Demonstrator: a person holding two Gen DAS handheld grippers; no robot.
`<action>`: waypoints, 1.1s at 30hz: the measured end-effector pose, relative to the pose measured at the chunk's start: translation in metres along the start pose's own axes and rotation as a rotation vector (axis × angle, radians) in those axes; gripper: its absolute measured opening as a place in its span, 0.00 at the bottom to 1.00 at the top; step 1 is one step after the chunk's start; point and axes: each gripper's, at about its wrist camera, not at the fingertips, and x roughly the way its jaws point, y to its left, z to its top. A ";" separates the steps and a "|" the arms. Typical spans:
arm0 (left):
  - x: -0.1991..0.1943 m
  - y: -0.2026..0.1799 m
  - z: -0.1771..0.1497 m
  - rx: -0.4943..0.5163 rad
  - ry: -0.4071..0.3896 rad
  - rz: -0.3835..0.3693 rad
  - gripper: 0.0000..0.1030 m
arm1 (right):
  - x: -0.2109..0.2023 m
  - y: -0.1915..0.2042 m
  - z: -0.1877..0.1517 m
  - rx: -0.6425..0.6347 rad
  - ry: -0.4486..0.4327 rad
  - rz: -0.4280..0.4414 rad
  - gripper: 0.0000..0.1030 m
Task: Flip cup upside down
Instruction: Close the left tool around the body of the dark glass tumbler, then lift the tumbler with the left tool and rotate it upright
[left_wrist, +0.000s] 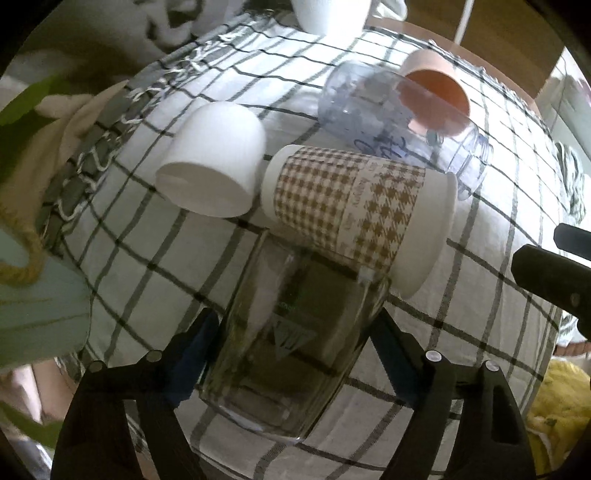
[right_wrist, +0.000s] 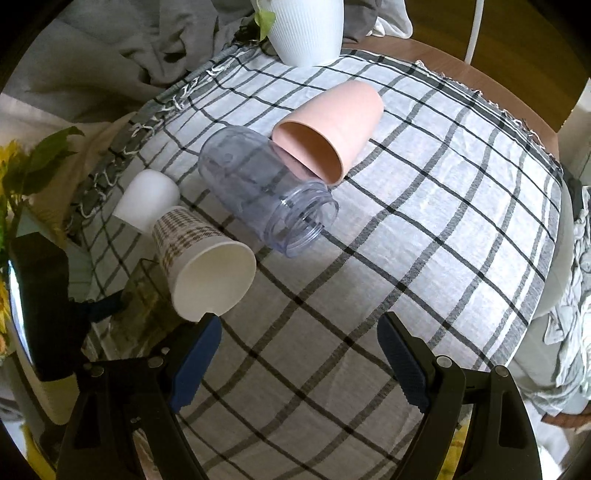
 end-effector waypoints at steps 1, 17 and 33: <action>-0.003 0.001 -0.004 -0.025 -0.005 0.002 0.79 | -0.001 0.000 0.000 -0.004 -0.003 -0.001 0.84; -0.061 -0.010 -0.052 -0.360 -0.086 0.012 0.68 | -0.035 -0.020 -0.001 -0.110 -0.066 0.052 0.84; -0.121 -0.135 -0.033 -0.621 -0.186 0.019 0.68 | -0.085 -0.107 0.035 -0.362 -0.129 0.150 0.84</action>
